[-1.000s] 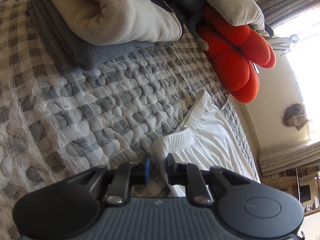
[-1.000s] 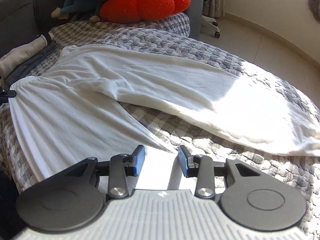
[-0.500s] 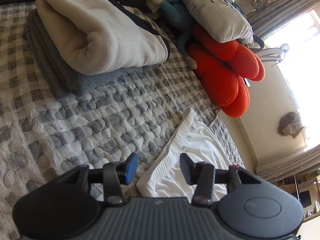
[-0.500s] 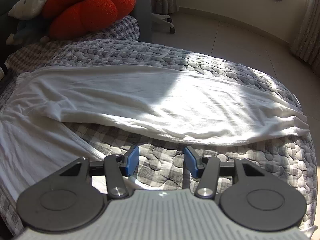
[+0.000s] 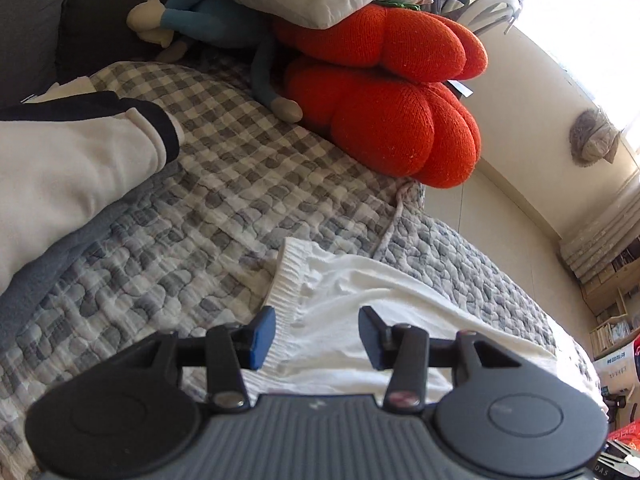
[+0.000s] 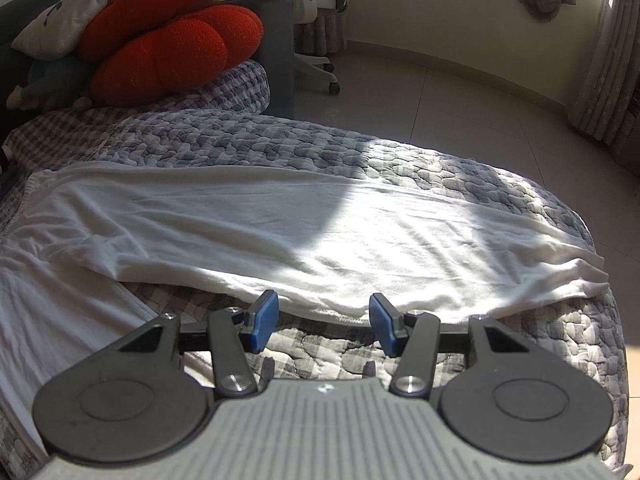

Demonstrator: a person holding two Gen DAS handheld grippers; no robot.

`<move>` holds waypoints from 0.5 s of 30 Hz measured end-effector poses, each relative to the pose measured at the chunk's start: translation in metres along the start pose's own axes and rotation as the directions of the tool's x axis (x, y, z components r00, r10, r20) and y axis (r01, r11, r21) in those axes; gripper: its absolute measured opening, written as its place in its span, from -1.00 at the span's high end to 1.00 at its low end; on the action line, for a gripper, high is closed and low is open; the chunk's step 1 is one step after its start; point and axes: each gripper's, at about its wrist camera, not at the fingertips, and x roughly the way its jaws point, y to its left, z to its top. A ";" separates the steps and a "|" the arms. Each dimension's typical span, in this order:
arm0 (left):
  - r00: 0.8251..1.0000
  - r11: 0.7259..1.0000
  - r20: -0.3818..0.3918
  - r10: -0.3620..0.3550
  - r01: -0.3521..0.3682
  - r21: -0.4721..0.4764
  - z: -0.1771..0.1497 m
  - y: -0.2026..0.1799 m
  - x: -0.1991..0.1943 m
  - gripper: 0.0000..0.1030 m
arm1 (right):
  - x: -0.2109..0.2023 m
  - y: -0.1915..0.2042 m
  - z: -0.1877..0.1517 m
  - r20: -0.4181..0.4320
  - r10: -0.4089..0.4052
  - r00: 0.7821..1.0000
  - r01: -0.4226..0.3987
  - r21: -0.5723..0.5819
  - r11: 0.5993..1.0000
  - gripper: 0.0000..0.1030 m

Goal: Fold clothes

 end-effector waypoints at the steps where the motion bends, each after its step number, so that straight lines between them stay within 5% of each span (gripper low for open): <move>1: 1.000 1.000 -0.002 0.006 -0.006 0.025 0.004 -0.008 0.009 0.10 | 0.001 -0.004 0.000 0.001 -0.015 1.000 0.015 0.011 1.000 -0.05; 6: 0.999 0.991 0.009 0.041 -0.041 0.129 0.016 -0.034 0.048 -0.19 | 0.004 -0.028 -0.001 0.030 -0.082 0.996 0.080 0.055 0.995 -0.05; 11: 0.996 0.987 0.039 0.080 -0.084 0.135 0.020 -0.022 0.067 -0.09 | 0.011 -0.045 0.005 0.072 -0.135 0.988 0.129 0.084 0.988 -0.05; 13: 0.990 0.981 0.072 0.117 -0.127 0.146 0.021 -0.019 0.071 0.63 | 0.016 -0.049 0.011 0.083 -0.150 0.985 0.141 0.105 0.984 -0.05; 15: 0.989 0.977 0.077 0.123 -0.134 0.164 0.020 -0.018 0.077 0.89 | 0.021 -0.050 0.018 0.093 -0.170 0.981 0.158 0.126 0.979 -0.05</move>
